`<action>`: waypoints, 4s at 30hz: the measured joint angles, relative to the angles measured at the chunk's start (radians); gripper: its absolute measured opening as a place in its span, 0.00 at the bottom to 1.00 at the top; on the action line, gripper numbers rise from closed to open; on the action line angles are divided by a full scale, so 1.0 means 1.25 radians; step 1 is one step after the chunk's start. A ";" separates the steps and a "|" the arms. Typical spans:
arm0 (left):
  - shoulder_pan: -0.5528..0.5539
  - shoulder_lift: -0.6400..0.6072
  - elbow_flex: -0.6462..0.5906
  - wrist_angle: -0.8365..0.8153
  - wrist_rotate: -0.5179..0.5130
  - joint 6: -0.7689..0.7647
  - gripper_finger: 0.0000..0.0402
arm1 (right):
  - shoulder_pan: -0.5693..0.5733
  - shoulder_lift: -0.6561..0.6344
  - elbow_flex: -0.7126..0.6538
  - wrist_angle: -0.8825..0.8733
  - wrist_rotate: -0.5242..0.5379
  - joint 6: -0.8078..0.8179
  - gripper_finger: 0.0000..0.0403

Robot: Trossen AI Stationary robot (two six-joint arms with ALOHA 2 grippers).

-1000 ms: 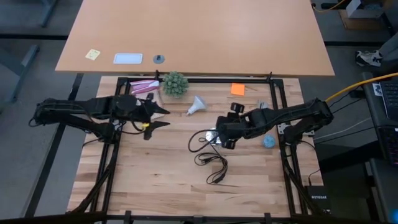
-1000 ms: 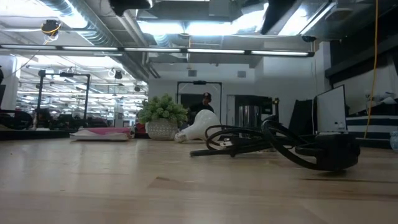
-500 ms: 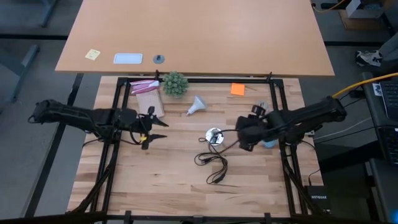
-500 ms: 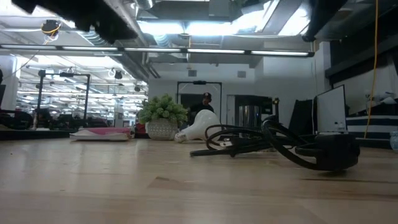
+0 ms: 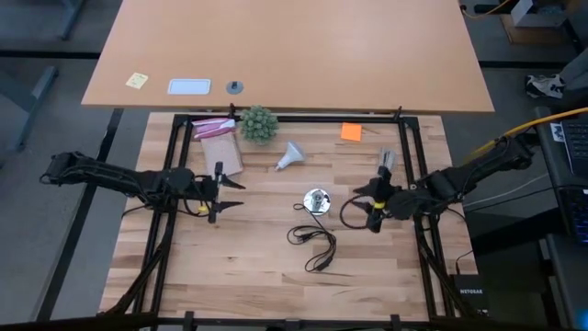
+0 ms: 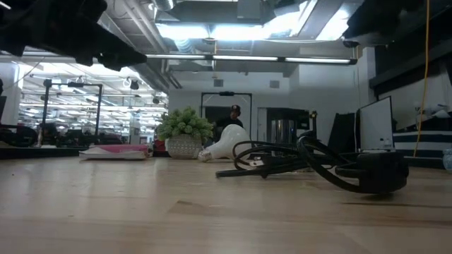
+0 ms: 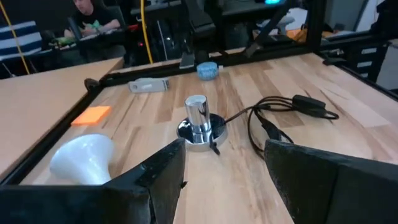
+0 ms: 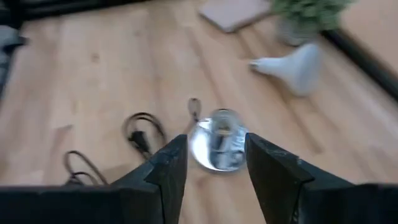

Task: Screw lightbulb
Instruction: Return to Home Position

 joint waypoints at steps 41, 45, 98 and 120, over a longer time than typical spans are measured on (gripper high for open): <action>0.000 -0.006 -0.083 -0.017 0.039 -0.057 0.52 | -0.002 -0.047 -0.683 1.170 -0.304 -0.254 0.41; 0.000 -0.006 -0.146 0.042 0.039 -0.101 0.52 | -0.002 -0.047 -0.684 1.161 -0.304 -0.266 0.41; 0.001 -0.343 -0.163 -0.206 0.036 -0.109 0.52 | -0.002 -0.049 -0.656 1.036 -0.003 -0.374 0.41; 0.001 -0.540 -0.163 -0.206 0.038 -0.109 0.52 | -0.002 -0.425 -0.657 0.729 -0.003 -0.374 0.41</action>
